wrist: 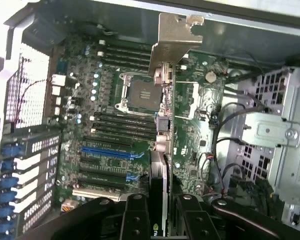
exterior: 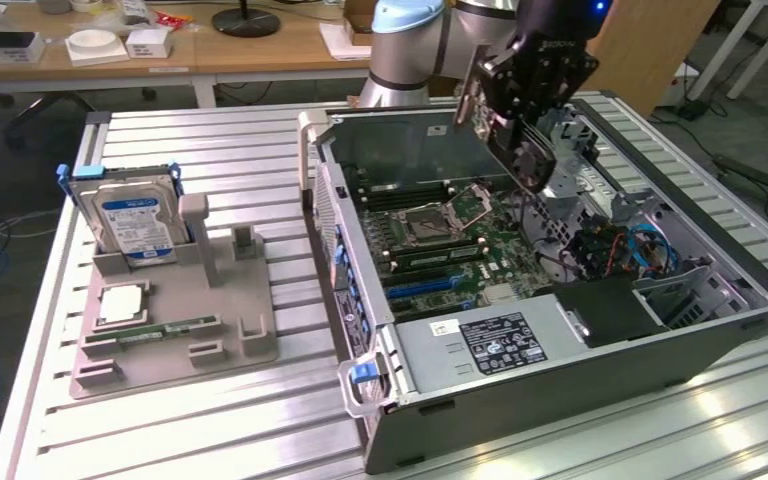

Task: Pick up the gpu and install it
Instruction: 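Insert the gpu into the slot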

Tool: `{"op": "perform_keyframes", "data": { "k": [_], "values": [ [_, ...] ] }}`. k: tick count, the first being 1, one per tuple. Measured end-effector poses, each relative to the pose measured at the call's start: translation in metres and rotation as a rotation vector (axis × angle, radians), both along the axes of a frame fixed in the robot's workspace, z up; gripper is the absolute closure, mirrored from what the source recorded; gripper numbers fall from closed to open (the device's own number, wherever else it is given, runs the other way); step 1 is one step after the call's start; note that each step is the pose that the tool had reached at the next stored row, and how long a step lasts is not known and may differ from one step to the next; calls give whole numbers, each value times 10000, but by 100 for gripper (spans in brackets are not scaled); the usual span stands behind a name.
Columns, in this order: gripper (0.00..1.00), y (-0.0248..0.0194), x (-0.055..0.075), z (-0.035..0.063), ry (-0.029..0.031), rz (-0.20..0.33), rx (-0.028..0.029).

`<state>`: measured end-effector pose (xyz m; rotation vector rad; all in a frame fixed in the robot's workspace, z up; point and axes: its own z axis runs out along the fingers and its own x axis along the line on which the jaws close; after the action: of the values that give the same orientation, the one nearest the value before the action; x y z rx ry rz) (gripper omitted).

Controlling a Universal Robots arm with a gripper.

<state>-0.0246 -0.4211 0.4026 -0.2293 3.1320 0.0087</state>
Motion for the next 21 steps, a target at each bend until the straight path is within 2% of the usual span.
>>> {"op": "perform_keyframes", "data": {
  "k": [21],
  "values": [
    [73, 0, 0, -12, 0, 3721, 0]
  ]
}}
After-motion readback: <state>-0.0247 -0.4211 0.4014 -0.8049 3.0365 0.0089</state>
